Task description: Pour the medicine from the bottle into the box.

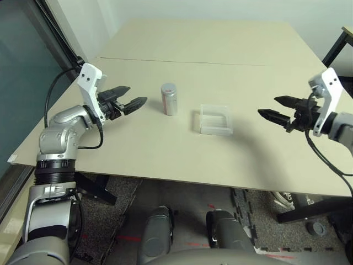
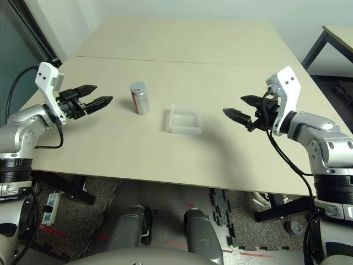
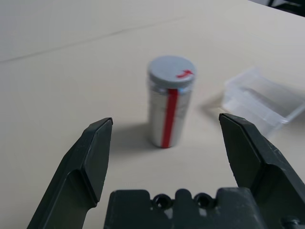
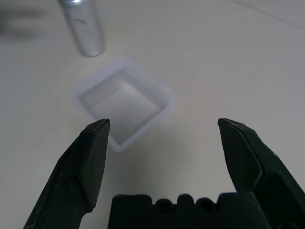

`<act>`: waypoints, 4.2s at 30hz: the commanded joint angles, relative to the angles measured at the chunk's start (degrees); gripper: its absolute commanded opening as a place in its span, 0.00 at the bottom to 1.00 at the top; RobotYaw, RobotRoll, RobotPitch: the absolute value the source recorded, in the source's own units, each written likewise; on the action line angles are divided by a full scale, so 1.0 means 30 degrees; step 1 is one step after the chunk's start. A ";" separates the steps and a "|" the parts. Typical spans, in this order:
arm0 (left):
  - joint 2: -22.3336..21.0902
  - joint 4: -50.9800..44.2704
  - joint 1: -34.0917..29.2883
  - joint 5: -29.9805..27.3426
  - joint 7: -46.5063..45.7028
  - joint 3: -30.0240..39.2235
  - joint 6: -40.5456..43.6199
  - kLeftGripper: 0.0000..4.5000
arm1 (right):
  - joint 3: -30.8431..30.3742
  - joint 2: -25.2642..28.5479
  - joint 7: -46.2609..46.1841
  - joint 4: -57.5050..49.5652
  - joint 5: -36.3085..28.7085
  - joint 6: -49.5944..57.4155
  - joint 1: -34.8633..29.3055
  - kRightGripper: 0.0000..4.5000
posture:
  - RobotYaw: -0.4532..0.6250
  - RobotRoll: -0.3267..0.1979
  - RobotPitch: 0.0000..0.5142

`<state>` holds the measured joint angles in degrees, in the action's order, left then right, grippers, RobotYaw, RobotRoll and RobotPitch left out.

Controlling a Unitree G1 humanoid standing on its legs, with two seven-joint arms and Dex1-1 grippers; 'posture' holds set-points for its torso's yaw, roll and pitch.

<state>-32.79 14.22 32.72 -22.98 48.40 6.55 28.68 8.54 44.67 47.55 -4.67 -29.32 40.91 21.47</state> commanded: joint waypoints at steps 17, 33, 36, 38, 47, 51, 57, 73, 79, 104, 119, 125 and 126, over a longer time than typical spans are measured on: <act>0.2578 0.9042 0.4294 0.3358 0.0791 -0.2180 -0.5252 1.00 | -0.0327 -0.0693 -0.0841 -0.1784 0.0059 0.0673 -0.1057 1.00 | 0.37 0.62 0.12; 0.4170 1.4296 0.6253 0.5066 -0.0042 -0.2126 -0.8853 1.00 | -0.0221 -0.1204 -0.1449 -0.2111 -0.0109 0.0840 -0.1272 1.00 | 0.36 0.62 0.12; 0.4335 1.5125 0.6451 0.5296 -0.0240 -0.2071 -0.9379 1.00 | -0.0198 -0.1265 -0.1520 -0.2049 -0.0120 0.0797 -0.1181 1.00 | 0.35 0.62 0.12; 0.4432 1.5642 0.6598 0.5451 -0.0494 -0.2033 -0.9733 1.00 | -0.0155 -0.1353 -0.1612 -0.2077 -0.0174 0.0825 -0.1151 1.00 | 0.35 0.62 0.12; 0.4891 1.7346 0.7246 0.6021 -0.1286 -0.1895 -1.0692 1.00 | -0.0029 -0.1427 -0.1791 -0.2107 -0.0284 0.0879 -0.1149 1.00 | 0.34 0.62 0.12; 0.5093 1.7767 0.7458 0.6190 -0.1811 -0.1730 -1.1234 1.00 | 0.0056 -0.1469 -0.1878 -0.2091 -0.0297 0.0819 -0.1300 1.00 | 0.34 0.62 0.12; 0.5410 1.8408 0.7497 0.6407 -0.2313 -0.1652 -1.1515 0.92 | -0.0017 -0.1638 -0.1996 -0.2093 -0.0314 0.0825 -0.1245 1.00 | 0.34 0.62 0.13; 0.5782 1.7869 0.8007 0.6081 -0.1174 -0.1404 -1.1477 0.55 | -0.0411 -0.1680 -0.1633 -0.1677 -0.0137 0.0834 -0.0514 1.00 | 0.37 0.62 0.14; 0.4853 1.3388 0.8623 0.4946 0.4050 -0.1810 -0.7491 0.55 | -0.1468 -0.1106 0.0116 -0.0333 0.0378 0.0096 0.1229 1.00 | 0.41 0.62 0.13; 0.2600 0.1557 0.5956 0.2596 0.9762 -0.5272 -0.0681 0.55 | -0.3685 -0.4146 0.1854 -0.1677 -0.2336 0.3610 0.7647 1.00 | 0.46 0.62 0.13; 0.3439 0.2921 0.6698 0.2899 0.9528 -0.5968 -0.1891 0.55 | -0.4694 -0.5543 0.0679 -0.1355 -0.1014 0.2646 0.8211 1.00 | 0.45 0.62 0.12; 0.3682 0.2922 0.6787 0.2771 0.9267 -0.5881 -0.1797 0.55 | -0.5005 -0.5973 0.0499 -0.1271 -0.0687 0.2514 0.8322 1.00 | 0.45 0.62 0.12; 0.3698 0.2914 0.6790 0.2749 0.9233 -0.5860 -0.1758 0.55 | -0.5057 -0.6013 0.0510 -0.1259 -0.0653 0.2479 0.8311 1.00 | 0.45 0.62 0.12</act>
<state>-21.74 23.10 51.78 -14.79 76.26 -10.65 23.57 -5.97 26.84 49.16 -8.73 -31.72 48.93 45.88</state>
